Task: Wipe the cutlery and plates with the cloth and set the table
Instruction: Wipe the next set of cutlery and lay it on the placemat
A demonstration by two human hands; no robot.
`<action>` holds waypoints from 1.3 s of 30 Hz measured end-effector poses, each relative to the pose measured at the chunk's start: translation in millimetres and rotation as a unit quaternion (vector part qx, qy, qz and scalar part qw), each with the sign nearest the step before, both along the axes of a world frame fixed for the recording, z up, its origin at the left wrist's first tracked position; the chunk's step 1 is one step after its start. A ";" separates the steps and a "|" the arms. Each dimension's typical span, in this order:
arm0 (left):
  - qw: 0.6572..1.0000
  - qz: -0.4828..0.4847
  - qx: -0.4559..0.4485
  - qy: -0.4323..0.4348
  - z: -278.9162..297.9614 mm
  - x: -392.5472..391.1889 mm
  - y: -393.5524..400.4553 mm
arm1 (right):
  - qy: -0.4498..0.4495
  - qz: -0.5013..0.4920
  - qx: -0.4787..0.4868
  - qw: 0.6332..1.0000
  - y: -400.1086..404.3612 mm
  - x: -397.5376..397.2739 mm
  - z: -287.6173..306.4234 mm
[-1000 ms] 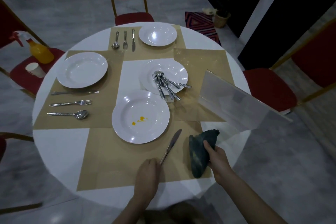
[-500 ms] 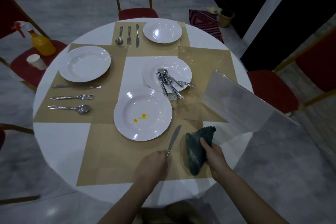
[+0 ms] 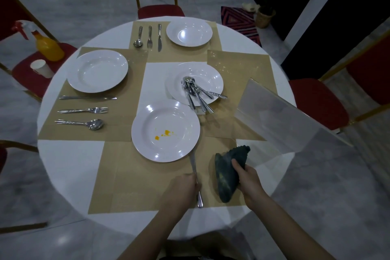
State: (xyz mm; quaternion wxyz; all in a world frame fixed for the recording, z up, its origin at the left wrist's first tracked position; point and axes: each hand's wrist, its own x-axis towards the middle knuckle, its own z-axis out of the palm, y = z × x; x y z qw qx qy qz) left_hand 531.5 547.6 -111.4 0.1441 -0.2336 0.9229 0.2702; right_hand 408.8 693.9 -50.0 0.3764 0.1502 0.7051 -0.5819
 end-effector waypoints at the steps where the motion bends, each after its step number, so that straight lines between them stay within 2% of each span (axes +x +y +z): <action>1: 1.000 -0.001 -0.002 -0.002 -0.2 -2.6 2.0 | 0.002 0.000 0.001 1.000 0.0 -0.7 0.2; 8: 1.000 0.001 -0.017 -0.008 11.9 -19.5 13.4 | 0.003 0.002 -0.004 1.000 3.3 -5.7 0.1; 16: 0.999 0.047 0.002 0.002 10.5 -14.1 13.9 | 0.001 -0.001 -0.003 1.000 10.0 -10.0 -4.1; 21: 0.997 0.062 0.028 0.020 17.5 -6.7 5.7 | 0.015 0.032 0.001 0.999 -1.0 -12.3 0.3; 26: 0.984 0.127 0.091 0.080 54.3 0.7 -30.5 | 0.049 0.045 -0.018 0.998 -33.0 -19.8 12.2; 33: 0.970 0.180 0.114 0.118 90.3 -32.4 -91.2 | 0.096 0.055 -0.037 0.993 -87.8 -39.5 32.1; 39: 0.976 0.136 0.058 0.161 93.4 -100.2 -134.3 | 0.111 0.028 -0.035 0.993 -115.9 -59.3 41.5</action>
